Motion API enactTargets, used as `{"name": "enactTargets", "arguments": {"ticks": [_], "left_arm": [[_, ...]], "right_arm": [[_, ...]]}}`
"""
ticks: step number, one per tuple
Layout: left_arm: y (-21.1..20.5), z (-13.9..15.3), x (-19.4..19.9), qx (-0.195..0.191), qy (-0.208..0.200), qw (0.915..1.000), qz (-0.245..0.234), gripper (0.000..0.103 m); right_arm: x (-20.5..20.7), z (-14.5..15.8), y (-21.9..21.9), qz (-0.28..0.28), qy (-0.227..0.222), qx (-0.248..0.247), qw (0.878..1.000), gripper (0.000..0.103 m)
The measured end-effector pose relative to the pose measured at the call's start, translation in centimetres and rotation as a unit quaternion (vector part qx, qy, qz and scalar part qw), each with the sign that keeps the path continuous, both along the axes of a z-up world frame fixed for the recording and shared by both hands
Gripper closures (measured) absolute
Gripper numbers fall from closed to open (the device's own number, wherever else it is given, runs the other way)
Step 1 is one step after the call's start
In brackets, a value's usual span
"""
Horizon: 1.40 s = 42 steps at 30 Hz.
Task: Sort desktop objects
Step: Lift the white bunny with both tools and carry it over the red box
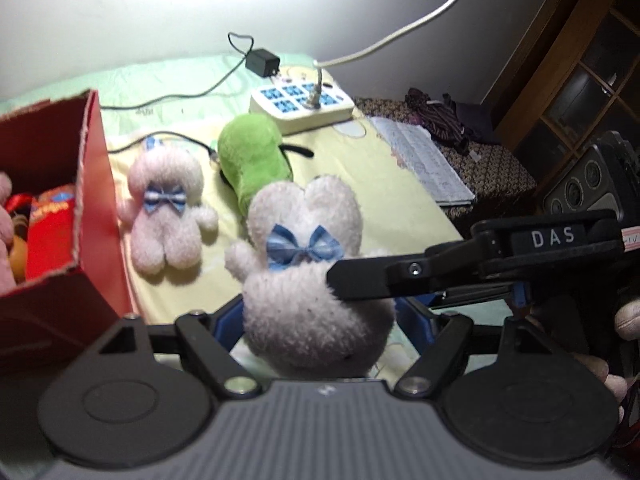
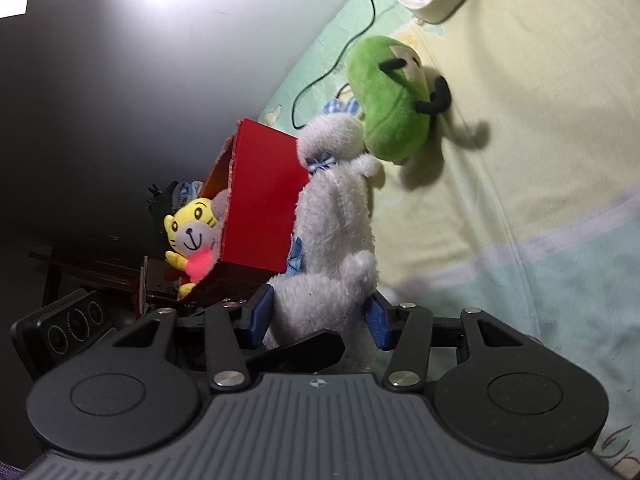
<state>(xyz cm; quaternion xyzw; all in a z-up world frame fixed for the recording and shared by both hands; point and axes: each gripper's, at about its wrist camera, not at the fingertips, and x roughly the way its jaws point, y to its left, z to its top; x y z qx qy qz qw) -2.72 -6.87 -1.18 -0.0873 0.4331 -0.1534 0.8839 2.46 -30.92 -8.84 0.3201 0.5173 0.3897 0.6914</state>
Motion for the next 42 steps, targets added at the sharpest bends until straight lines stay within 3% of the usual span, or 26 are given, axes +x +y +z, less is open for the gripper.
{"name": "enactTargets", "arguments": {"ticks": [7,16,20,27,34,38,42], "left_arm": [[4.3,5.2,-0.4,0.016,-0.074,0.9965,0.034,0.025],[12.6,7.9,0.9,0.026,-0.112,0.9901,0.081,0.025],[16.0,6.8,2.4,0.028,-0.100,0.9901,0.095,0.025],[20.4,2.6,4.5,0.014,-0.047,0.9935,0.103,0.025],[22.0,-0.5,5.2,0.003,-0.008,0.9949,0.100,0.025],[22.1,-1.0,5.3,0.005,-0.002,0.9948,0.101,0.026],[22.3,-1.3,5.7,0.002,0.010,0.9940,0.109,0.026]], "right_arm": [[0.9,5.4,4.4,0.027,-0.075,0.032,0.996,0.051],[2.9,9.9,13.8,0.067,-0.148,0.020,0.986,0.051],[4.0,10.0,18.3,0.086,-0.166,-0.004,0.982,0.051],[5.5,7.0,23.3,0.104,-0.140,-0.053,0.983,0.052],[5.5,4.9,26.2,0.128,-0.119,-0.116,0.978,0.052],[5.0,5.0,27.5,0.143,-0.140,-0.156,0.967,0.052],[5.6,5.0,28.0,0.142,-0.143,-0.165,0.965,0.051]]}}
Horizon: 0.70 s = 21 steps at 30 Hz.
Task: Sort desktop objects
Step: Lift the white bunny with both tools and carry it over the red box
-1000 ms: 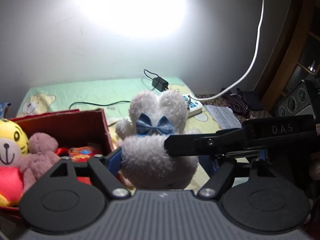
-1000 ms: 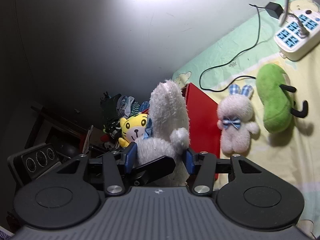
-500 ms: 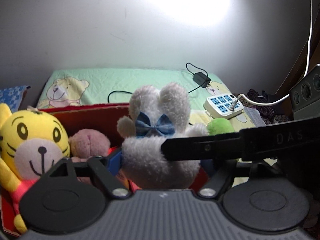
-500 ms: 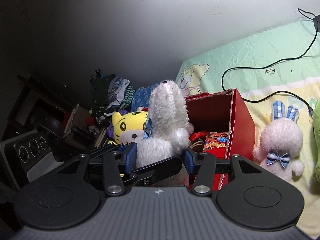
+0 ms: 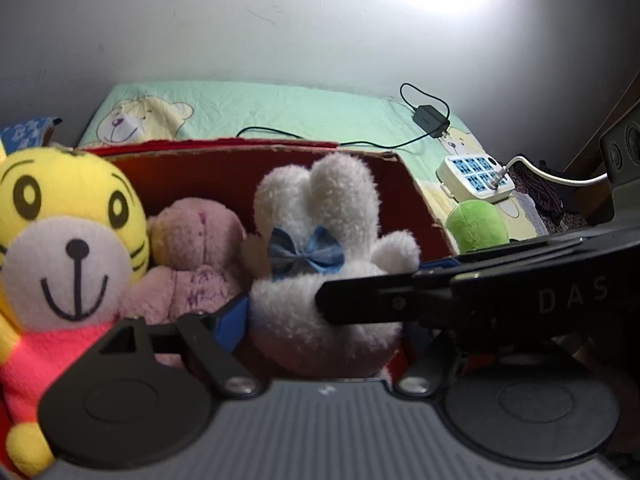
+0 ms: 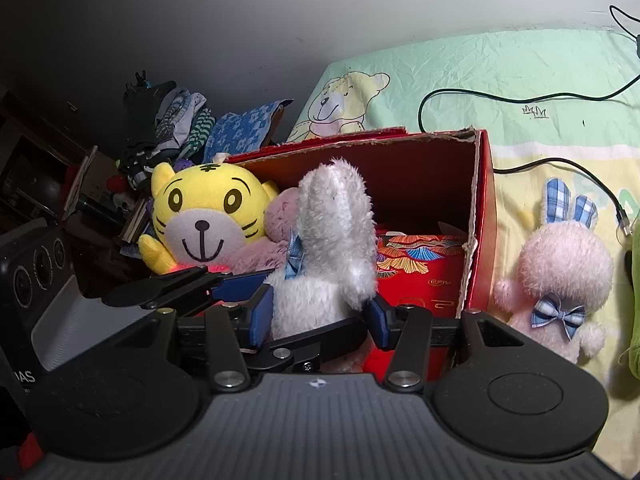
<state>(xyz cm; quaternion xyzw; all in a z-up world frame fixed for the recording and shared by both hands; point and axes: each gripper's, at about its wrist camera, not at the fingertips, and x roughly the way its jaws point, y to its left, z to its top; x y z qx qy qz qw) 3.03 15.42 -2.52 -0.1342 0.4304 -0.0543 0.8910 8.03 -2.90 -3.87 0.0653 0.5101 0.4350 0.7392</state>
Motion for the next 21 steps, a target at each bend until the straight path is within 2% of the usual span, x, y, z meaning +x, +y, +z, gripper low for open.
{"name": "enactTargets", "arguments": {"ticks": [5,11,15,19,21], "left_arm": [[-0.3,0.0,0.4,0.015,0.005,0.9999,0.003,0.026],[0.0,-0.2,0.6,-0.004,0.011,0.9999,0.003,0.026],[-0.4,-0.3,0.6,0.000,0.010,0.9999,-0.001,0.026],[-0.6,-0.2,0.7,0.003,0.010,0.9999,-0.001,0.026],[-0.6,-0.2,0.5,0.001,0.009,1.0000,-0.001,0.026]], "right_arm": [[0.2,0.1,0.7,-0.010,-0.018,-0.002,1.000,0.051],[0.0,0.7,0.5,-0.051,-0.054,-0.005,0.997,0.045],[0.1,1.1,0.4,-0.067,-0.079,-0.003,0.995,0.045],[0.2,1.0,1.0,-0.071,-0.094,-0.023,0.993,0.051],[0.0,1.5,0.6,-0.080,-0.109,-0.011,0.991,0.051]]}}
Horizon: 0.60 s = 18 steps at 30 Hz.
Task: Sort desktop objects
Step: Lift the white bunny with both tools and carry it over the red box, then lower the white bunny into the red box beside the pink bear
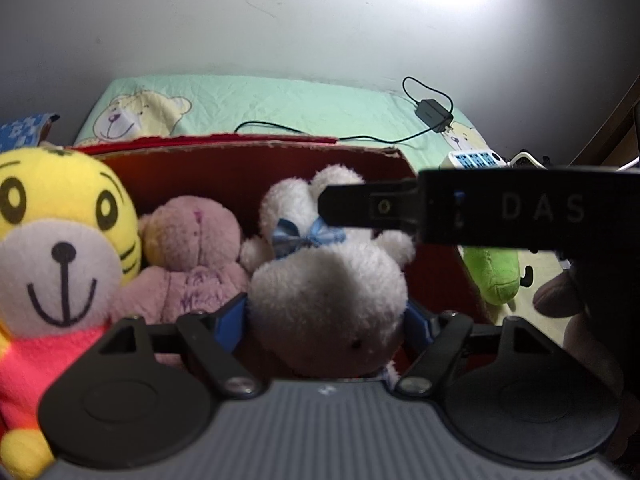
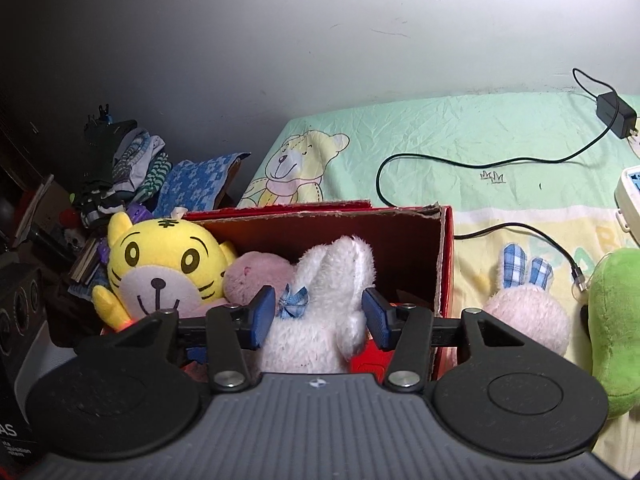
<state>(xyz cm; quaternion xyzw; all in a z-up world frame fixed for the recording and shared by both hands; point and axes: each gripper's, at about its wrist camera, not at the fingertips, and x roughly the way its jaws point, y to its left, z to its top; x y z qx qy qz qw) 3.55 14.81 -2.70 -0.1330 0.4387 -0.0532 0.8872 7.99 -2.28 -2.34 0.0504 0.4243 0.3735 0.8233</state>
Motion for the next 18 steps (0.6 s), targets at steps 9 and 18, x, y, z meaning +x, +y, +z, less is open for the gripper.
{"name": "enactTargets", "arguments": {"ticks": [9,18], "left_arm": [[-0.3,0.6,-0.3,-0.011,-0.002,0.9999,-0.006,0.025],[-0.5,0.4,-0.4,-0.001,0.005,1.0000,-0.002,0.025]], "right_arm": [[0.4,-0.4,-0.3,-0.013,0.015,0.005,1.000,0.063],[0.3,-1.8,-0.2,-0.013,0.071,0.013,0.997,0.068]]}}
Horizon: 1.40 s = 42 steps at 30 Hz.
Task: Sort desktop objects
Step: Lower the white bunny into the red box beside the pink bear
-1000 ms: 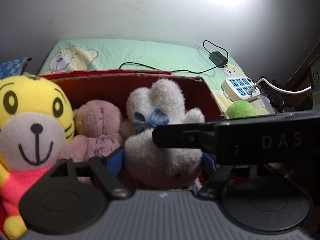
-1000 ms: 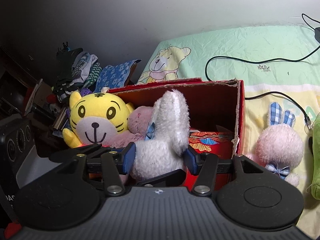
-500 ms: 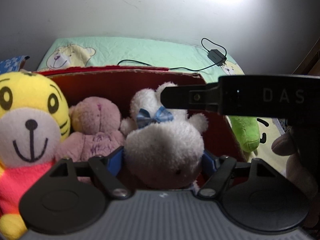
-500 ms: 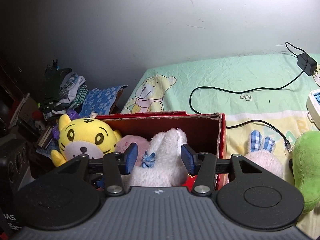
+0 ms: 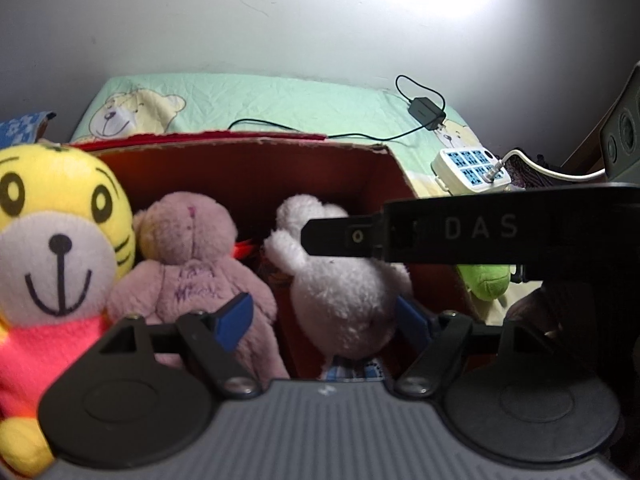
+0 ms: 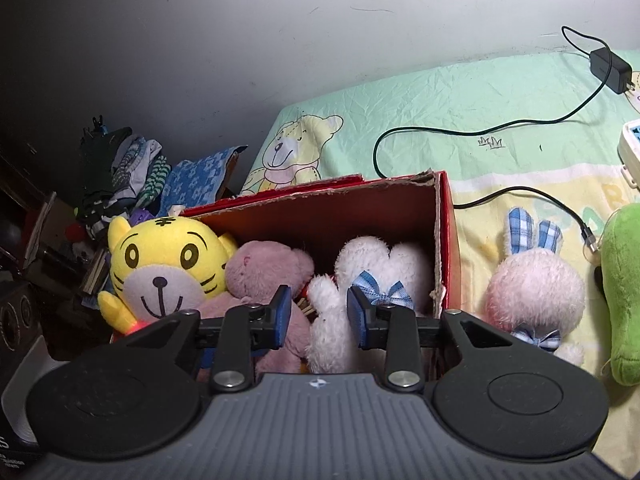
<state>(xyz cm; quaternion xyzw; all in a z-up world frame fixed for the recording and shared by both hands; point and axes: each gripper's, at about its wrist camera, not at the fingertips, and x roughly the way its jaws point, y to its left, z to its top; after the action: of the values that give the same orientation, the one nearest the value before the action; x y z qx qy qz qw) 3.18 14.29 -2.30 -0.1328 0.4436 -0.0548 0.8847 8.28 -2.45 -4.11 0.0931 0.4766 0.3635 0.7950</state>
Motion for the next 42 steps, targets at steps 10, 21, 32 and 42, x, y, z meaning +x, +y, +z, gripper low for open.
{"name": "enactTargets", "arguments": {"ticks": [10,21,32,42], "left_arm": [[-0.8,-0.2,0.1,0.036,0.018,0.9992,0.004,0.024],[-1.6,-0.5,0.1,0.067,0.042,0.9968,0.007,0.017],[-1.9,-0.7,0.0,0.080,0.050,0.9954,0.015,0.015],[-2.1,-0.6,-0.3,0.087,0.062,0.9939,0.026,0.014]], "right_arm": [[0.0,-0.3,-0.8,-0.017,0.013,-0.009,1.000,0.076],[-0.7,-0.3,-0.9,-0.018,0.014,-0.005,1.000,0.075],[-1.0,-0.5,-1.5,-0.032,0.000,0.009,0.999,0.075],[-1.2,-0.5,-1.9,-0.043,-0.001,0.008,0.999,0.076]]}}
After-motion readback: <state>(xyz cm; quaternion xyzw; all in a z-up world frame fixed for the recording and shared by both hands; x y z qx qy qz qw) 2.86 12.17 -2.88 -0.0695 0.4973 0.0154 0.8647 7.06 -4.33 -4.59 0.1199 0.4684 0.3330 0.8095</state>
